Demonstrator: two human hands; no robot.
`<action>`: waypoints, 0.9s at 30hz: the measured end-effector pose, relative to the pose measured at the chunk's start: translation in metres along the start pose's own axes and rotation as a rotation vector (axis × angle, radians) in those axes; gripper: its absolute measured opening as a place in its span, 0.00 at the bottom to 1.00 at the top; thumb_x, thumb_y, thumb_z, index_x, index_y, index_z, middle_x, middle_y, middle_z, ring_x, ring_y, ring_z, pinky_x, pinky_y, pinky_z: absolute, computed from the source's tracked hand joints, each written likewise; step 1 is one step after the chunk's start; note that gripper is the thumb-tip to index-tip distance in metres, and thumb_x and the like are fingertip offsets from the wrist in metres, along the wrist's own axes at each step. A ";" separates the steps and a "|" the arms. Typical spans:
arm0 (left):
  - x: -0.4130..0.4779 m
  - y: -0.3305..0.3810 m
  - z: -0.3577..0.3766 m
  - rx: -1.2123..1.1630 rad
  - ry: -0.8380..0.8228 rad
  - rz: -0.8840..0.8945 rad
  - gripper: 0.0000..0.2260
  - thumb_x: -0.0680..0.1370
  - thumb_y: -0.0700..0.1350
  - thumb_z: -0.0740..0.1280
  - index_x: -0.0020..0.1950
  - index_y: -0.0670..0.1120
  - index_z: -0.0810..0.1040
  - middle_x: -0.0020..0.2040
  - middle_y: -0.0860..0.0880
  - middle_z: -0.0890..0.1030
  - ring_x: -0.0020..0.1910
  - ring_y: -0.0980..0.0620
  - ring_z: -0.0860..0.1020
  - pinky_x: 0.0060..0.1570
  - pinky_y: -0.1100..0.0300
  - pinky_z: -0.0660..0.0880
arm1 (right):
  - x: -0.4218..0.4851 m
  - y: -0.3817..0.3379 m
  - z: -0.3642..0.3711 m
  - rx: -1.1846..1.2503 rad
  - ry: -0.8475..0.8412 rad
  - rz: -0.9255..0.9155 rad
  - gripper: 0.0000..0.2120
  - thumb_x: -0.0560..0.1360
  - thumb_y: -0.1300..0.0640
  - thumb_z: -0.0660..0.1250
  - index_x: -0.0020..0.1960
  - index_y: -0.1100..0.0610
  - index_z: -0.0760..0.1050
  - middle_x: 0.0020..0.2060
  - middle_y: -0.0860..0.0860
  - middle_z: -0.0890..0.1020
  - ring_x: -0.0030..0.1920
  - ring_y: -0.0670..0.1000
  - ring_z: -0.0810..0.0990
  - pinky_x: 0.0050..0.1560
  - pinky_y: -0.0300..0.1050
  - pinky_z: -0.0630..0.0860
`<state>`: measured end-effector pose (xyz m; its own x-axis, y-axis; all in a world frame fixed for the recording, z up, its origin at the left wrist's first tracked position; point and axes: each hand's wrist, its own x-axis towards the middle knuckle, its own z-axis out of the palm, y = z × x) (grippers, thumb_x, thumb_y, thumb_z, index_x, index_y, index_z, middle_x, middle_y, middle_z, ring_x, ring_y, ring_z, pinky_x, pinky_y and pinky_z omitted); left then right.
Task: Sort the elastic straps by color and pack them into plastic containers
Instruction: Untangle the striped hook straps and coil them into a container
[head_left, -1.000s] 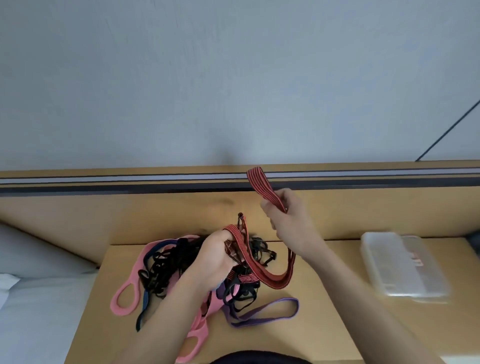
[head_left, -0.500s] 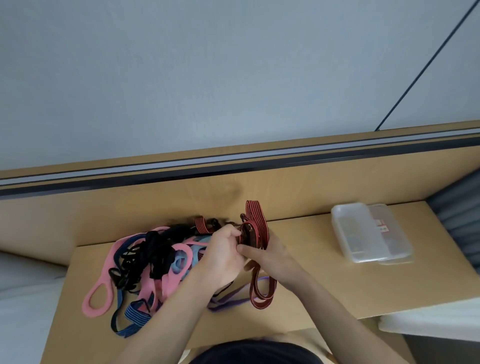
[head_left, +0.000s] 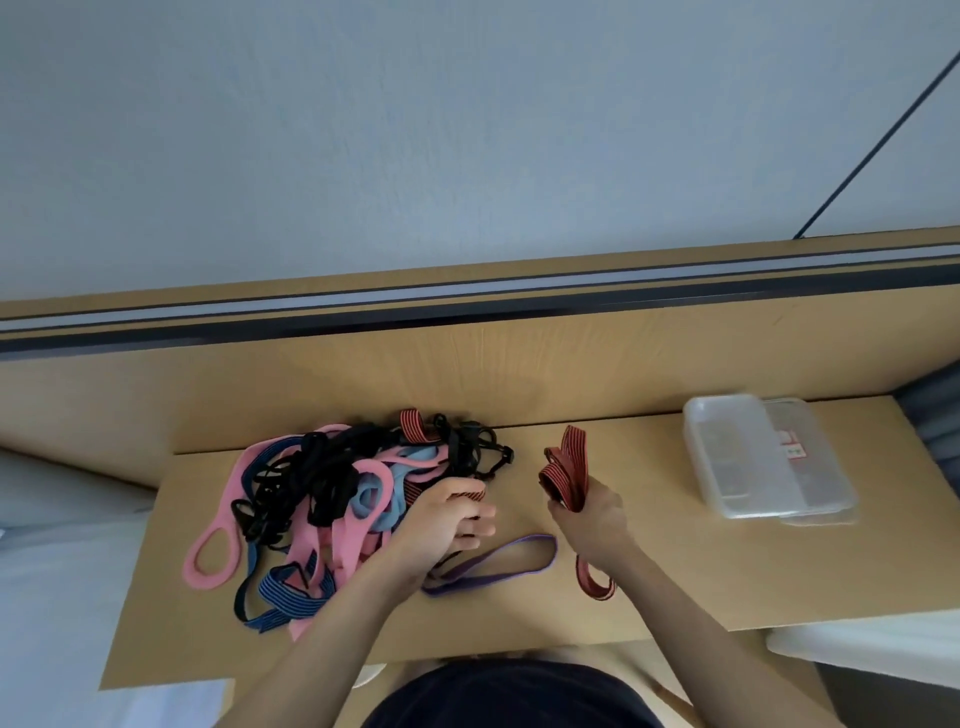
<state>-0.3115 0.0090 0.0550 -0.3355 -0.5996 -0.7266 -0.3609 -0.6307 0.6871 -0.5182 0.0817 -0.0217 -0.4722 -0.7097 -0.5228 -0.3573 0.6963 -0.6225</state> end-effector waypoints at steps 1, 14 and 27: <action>0.000 -0.002 -0.005 -0.003 0.026 -0.003 0.13 0.82 0.37 0.60 0.64 0.44 0.77 0.53 0.44 0.86 0.50 0.46 0.86 0.52 0.54 0.81 | 0.005 0.005 -0.004 -0.016 0.042 0.045 0.08 0.74 0.48 0.68 0.51 0.50 0.76 0.41 0.50 0.82 0.39 0.53 0.82 0.39 0.46 0.77; 0.001 -0.047 -0.038 0.213 0.277 0.108 0.09 0.79 0.33 0.62 0.50 0.44 0.80 0.44 0.46 0.81 0.40 0.52 0.78 0.44 0.60 0.75 | 0.041 0.034 -0.018 -0.299 0.264 0.151 0.50 0.68 0.47 0.73 0.80 0.58 0.48 0.73 0.57 0.64 0.73 0.61 0.62 0.72 0.59 0.61; 0.027 -0.055 -0.049 0.653 0.392 0.290 0.12 0.76 0.47 0.72 0.54 0.50 0.72 0.52 0.54 0.74 0.48 0.53 0.76 0.47 0.55 0.76 | -0.021 -0.034 0.035 -0.202 0.007 -0.525 0.20 0.79 0.52 0.67 0.69 0.53 0.72 0.64 0.49 0.71 0.61 0.53 0.75 0.63 0.52 0.74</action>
<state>-0.2584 0.0036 -0.0019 -0.2085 -0.9001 -0.3826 -0.7816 -0.0819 0.6184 -0.4679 0.0693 -0.0105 -0.1944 -0.9664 -0.1681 -0.6930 0.2565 -0.6738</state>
